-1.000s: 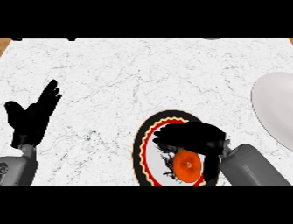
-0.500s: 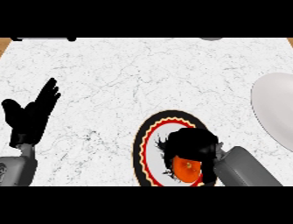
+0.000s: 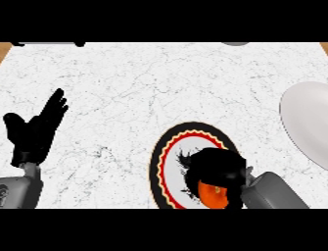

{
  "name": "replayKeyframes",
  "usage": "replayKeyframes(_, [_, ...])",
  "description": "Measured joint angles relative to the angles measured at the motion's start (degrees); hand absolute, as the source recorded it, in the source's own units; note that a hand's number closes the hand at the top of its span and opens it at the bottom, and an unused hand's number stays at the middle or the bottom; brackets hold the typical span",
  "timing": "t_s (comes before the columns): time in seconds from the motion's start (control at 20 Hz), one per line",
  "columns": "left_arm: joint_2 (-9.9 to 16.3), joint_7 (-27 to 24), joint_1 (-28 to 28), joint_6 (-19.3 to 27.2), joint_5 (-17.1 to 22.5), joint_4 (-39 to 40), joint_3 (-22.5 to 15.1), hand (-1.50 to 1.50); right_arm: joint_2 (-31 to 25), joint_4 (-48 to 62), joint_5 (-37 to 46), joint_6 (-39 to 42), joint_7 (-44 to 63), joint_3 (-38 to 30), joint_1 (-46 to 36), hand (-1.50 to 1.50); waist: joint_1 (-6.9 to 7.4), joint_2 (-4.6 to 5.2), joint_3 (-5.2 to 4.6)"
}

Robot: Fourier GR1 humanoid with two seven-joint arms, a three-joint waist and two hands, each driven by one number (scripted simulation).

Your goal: Pick the squash from the plate and place it in the plate

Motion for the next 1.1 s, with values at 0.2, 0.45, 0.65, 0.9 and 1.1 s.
replayKeyframes(0.2, [-0.2,1.1,1.2,0.3,0.0,-1.9,0.1,0.00,-4.6,-6.8,-1.0,-4.6,-0.7,-3.5,8.4,1.50,-0.79,-0.03,0.21])
replayKeyframes(0.45, [0.4,0.6,2.5,0.7,0.1,-1.6,1.5,0.00,-12.9,-17.4,-3.8,-11.9,-2.6,-11.1,22.2,1.50,-3.08,-0.26,0.29])
replayKeyframes(0.65, [0.7,0.8,2.9,0.7,0.4,-2.0,2.2,0.00,-13.7,-24.6,-11.0,-17.7,-4.9,-20.6,28.8,1.50,-3.68,-0.31,0.36])
replayKeyframes(0.9, [0.4,0.3,3.1,0.6,0.2,-1.8,2.1,0.00,-12.1,-30.7,-21.3,-22.6,-5.8,-33.5,33.9,1.50,-3.38,-0.14,0.37])
replayKeyframes(1.1, [0.3,0.0,1.8,0.0,0.1,-0.9,1.9,0.00,-12.4,-32.3,-30.7,-20.7,-4.6,-43.4,36.5,1.50,-2.33,0.13,0.34])
